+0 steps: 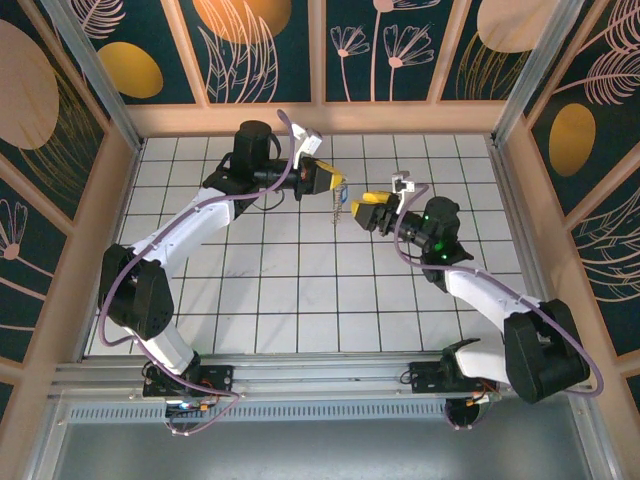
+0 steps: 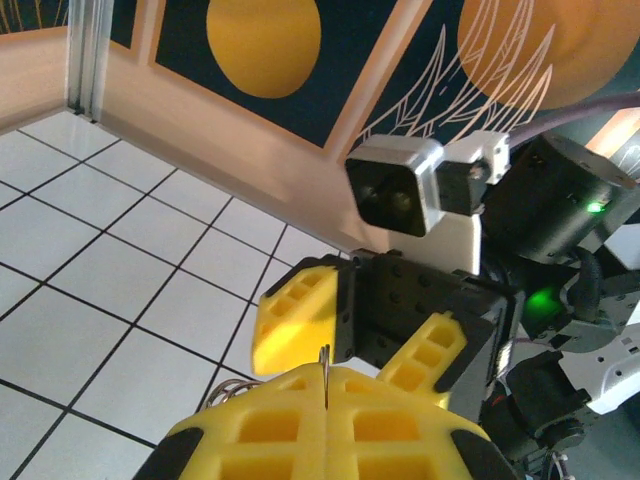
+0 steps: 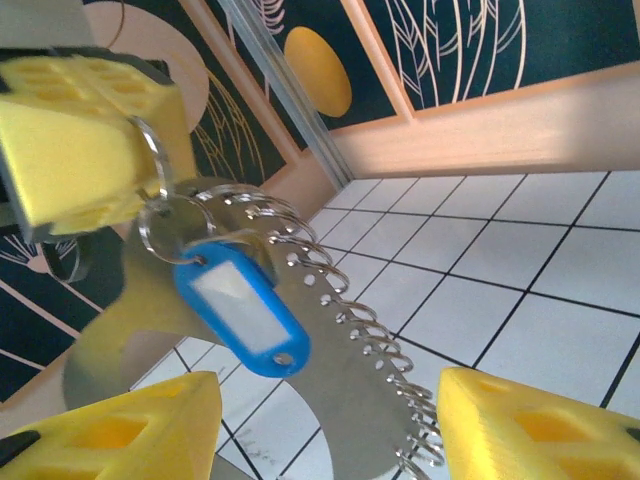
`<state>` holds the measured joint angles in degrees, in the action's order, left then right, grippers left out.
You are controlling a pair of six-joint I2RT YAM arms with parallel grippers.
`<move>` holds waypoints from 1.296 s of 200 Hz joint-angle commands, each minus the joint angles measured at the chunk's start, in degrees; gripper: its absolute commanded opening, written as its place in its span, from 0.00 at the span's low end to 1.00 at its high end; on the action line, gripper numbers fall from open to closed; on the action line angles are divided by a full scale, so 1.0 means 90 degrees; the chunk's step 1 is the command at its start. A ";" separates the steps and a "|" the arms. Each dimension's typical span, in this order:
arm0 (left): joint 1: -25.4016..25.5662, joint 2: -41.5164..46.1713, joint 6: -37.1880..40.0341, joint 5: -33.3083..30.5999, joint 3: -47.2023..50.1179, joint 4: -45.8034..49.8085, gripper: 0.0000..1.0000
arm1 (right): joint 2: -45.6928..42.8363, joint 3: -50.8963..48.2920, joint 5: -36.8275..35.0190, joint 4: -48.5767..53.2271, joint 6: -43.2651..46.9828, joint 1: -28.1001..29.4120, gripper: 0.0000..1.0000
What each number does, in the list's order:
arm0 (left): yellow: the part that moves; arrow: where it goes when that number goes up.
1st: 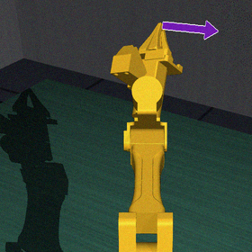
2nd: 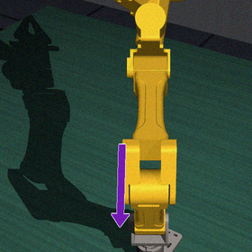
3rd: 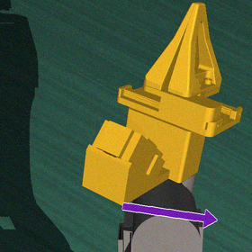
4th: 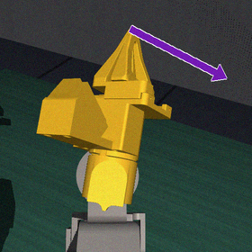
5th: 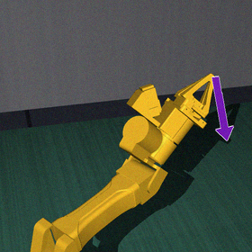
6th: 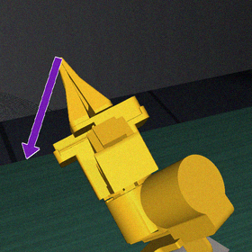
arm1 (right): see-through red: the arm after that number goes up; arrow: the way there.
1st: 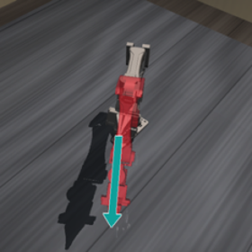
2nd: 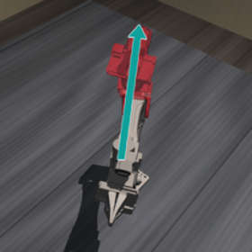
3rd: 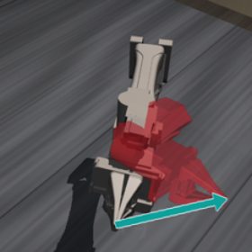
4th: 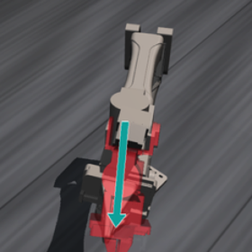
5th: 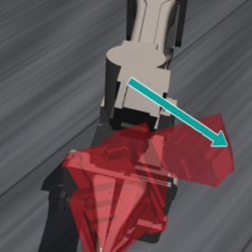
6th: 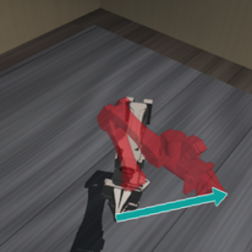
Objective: Put the keys on the keyring
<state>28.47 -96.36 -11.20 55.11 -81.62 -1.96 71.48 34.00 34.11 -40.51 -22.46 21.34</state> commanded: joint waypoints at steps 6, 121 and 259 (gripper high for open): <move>0.0029 0.0239 -0.0054 0.0262 0.0034 -0.0359 0.00 | 0.0184 0.0354 0.0331 -0.0358 0.0178 0.0069 0.59; 0.0030 0.0237 -0.0064 0.0400 0.0051 -0.0398 0.00 | 0.0829 0.1044 0.1127 -0.0352 0.0318 0.0138 0.57; 0.0038 0.0228 -0.0132 0.0234 0.0036 -0.0476 0.00 | 0.0530 0.0852 0.1116 -0.0093 0.0503 0.0184 0.36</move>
<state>28.47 -96.36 -11.86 56.73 -81.30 -3.70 78.70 41.74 43.57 -40.93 -19.73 22.61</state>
